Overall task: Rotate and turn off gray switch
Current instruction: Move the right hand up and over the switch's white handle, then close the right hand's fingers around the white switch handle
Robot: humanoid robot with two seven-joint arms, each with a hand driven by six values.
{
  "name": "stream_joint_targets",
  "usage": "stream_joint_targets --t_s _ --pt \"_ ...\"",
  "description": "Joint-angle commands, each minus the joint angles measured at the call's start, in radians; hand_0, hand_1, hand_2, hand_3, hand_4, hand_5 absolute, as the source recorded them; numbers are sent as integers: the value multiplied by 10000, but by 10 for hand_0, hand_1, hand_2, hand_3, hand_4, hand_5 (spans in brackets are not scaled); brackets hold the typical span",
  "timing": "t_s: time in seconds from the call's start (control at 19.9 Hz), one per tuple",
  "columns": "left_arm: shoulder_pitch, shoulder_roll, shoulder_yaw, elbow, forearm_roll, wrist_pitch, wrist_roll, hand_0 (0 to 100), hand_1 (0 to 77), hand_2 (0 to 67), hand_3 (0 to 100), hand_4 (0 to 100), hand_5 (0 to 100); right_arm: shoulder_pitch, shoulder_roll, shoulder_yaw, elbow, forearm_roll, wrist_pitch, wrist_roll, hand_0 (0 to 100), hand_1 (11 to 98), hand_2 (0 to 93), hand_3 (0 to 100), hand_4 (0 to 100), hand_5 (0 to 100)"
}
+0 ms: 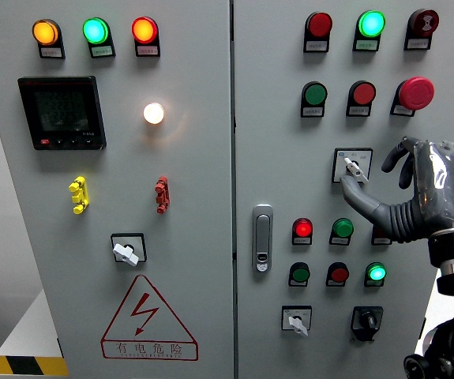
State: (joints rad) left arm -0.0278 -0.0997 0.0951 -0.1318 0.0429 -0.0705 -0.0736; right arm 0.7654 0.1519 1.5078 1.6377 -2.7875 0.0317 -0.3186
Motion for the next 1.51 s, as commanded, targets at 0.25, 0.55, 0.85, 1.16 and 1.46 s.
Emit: stream_joint_targets --t_s 0.25,0.55,0.85,1.16,1.46 --pt "2 0 0 -1 0 0 0 886 0 133 187 81 109 292 15 -30 -577 110 -40 -20 0 366 681 898 1000 987" --pt "2 0 0 -1 0 0 0 885 0 133 187 82 109 415 15 -14 -838 110 -40 -5 0 355 682 900 1000 987" --pt "2 0 -15 -1 0 0 0 886 0 132 187 81 109 476 15 -30 -991 110 -40 -5 55 349 682 904 1000 986" --pt "2 0 -15 -1 0 0 0 886 0 132 187 81 108 522 15 -30 -1022 110 -56 -5 162 348 692 907 1000 987" --pt "2 0 0 -1 0 0 0 885 0 132 187 81 108 553 15 -198 -1114 110 -40 -5 257 337 700 915 1000 993"
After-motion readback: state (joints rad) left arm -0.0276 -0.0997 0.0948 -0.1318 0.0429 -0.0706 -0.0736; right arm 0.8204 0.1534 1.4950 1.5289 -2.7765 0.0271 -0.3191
